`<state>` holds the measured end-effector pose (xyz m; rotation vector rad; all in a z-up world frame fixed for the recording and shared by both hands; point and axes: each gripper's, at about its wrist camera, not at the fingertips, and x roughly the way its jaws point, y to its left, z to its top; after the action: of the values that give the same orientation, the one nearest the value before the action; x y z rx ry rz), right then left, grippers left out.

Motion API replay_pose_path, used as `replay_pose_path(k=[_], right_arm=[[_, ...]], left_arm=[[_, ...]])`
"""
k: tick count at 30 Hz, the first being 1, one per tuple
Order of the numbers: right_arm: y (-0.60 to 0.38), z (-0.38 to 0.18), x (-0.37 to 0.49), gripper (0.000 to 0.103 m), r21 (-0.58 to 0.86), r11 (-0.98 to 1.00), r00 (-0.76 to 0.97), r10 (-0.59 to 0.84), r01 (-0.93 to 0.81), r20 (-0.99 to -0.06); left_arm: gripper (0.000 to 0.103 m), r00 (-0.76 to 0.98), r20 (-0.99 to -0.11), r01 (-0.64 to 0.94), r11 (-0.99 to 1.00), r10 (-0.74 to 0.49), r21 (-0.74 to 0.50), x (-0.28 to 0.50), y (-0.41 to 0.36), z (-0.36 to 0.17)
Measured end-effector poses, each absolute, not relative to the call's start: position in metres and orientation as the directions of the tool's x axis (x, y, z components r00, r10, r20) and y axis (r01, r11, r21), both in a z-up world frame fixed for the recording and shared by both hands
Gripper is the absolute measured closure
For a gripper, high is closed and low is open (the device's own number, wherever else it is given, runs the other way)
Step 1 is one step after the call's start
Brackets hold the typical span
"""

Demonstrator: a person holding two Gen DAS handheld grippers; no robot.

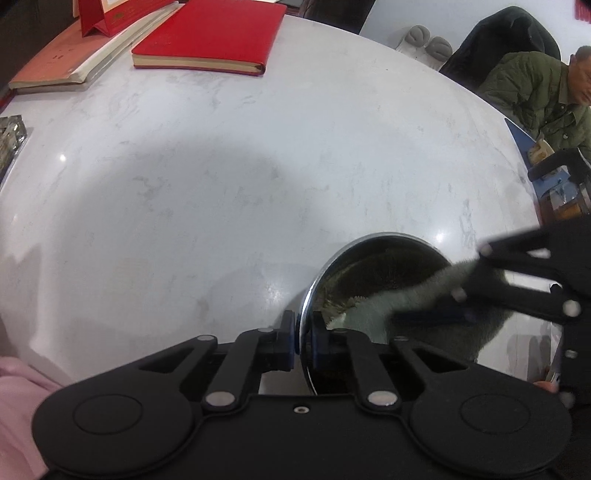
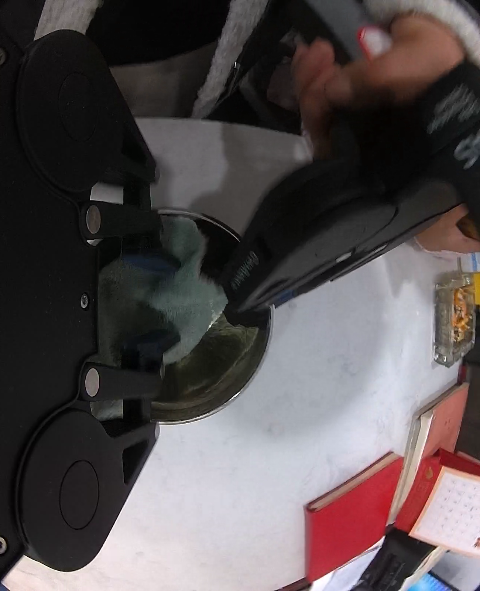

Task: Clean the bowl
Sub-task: 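Grasp the towel again with the right tool and wipe the bowl wall while the left tool holds the rim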

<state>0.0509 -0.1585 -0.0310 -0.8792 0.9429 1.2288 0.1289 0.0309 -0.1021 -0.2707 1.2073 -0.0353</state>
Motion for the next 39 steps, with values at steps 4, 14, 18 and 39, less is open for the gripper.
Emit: replay_pose_path(k=[4, 14, 18, 39], right_arm=[[-0.153, -0.030, 0.054, 0.060, -0.078, 0.132, 0.120, 0.351, -0.988, -0.929], [-0.157, -0.044, 0.060, 0.044, -0.082, 0.145, 0.125, 0.317, -0.986, -0.940], [-0.160, -0.046, 0.069, 0.047, -0.034, 0.206, 0.100, 0.320, -0.978, -0.942], [-0.158, -0.049, 0.073, 0.060, 0.084, 0.255, 0.005, 0.332, -0.963, -0.943]], left_arm=[[0.095, 0.363, -0.918, -0.114, 0.970, -0.160, -0.214, 0.128, 0.028, -0.100], [0.094, 0.372, -0.919, -0.099, 0.978, -0.133, -0.182, 0.128, 0.023, -0.098], [0.094, 0.374, -0.919, -0.096, 0.981, -0.123, -0.170, 0.129, 0.022, -0.097], [0.092, 0.370, -0.923, -0.078, 0.987, -0.101, -0.139, 0.128, 0.015, -0.095]])
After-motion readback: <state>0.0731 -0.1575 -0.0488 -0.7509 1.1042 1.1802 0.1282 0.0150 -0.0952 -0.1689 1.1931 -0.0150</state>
